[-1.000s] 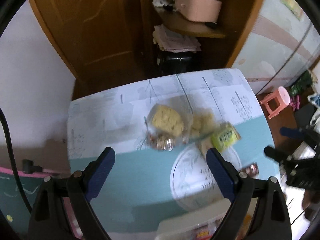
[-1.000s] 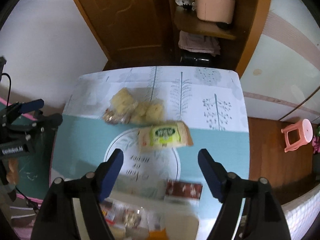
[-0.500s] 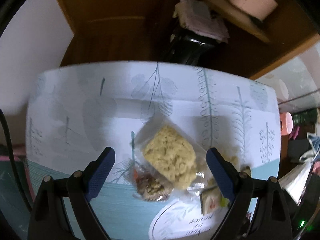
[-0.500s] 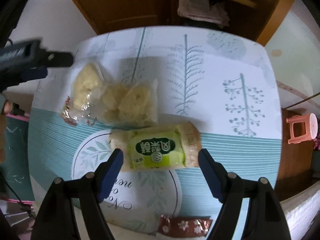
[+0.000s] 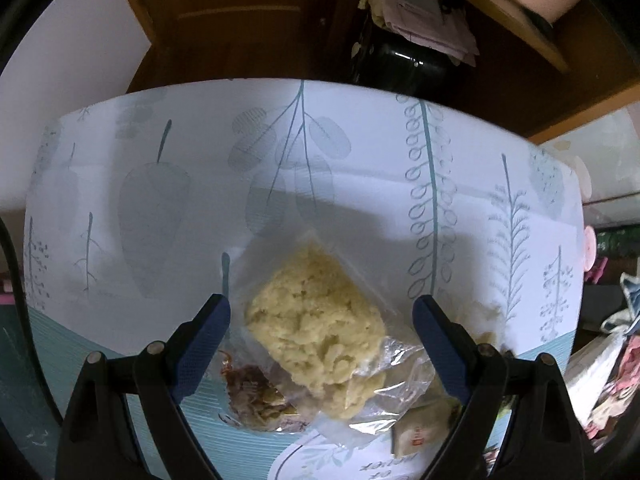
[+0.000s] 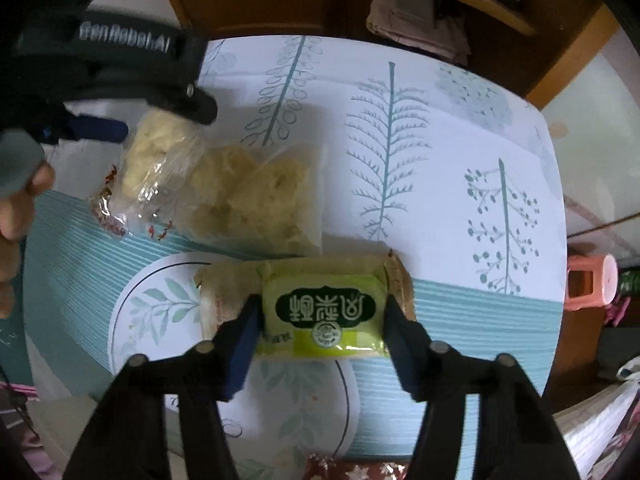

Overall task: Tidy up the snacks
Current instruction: 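Grasp the yellow puffed-snack bag with the left tool while the right grasps the green-label pack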

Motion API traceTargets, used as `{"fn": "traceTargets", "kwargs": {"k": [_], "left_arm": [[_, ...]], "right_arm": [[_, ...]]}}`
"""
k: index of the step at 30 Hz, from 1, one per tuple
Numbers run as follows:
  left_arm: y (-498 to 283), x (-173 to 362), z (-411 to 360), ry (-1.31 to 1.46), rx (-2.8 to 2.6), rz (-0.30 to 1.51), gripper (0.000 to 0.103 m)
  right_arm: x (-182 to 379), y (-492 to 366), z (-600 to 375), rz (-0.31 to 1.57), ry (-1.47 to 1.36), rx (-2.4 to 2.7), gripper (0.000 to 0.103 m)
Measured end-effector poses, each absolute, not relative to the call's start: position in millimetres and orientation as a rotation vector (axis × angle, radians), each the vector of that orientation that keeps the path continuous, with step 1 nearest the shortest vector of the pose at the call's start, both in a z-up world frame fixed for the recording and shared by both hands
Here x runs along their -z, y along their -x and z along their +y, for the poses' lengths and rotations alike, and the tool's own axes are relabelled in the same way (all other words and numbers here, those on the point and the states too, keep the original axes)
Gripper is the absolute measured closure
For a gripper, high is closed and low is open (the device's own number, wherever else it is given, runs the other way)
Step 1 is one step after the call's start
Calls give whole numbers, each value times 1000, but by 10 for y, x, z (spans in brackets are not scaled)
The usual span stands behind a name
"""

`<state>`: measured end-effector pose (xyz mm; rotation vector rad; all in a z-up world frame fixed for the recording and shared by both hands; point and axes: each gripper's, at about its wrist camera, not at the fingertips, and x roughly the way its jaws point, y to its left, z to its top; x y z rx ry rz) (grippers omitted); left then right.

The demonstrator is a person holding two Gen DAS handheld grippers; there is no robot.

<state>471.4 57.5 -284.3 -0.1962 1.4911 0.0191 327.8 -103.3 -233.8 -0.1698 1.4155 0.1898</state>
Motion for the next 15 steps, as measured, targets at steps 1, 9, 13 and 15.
{"fn": "traceTargets", "kwargs": {"k": [1,9,13,15], "left_arm": [[-4693,2847,561,180,-20,1494,12],[-4490,2668,496,95,39,1448,53],[-4382,2452,536,83,36,1412,62],[-4325,2323,553,73,34,1386,63]], "right_arm": [[2326,-3264,-1058,1417,149,-191,49],[2189,-3099,-1252,1409,54,-194,50],[2039,-3008,-1296,1388,22,-206,50],[1913,-2927,-1309,1368,15,-216,50]]}}
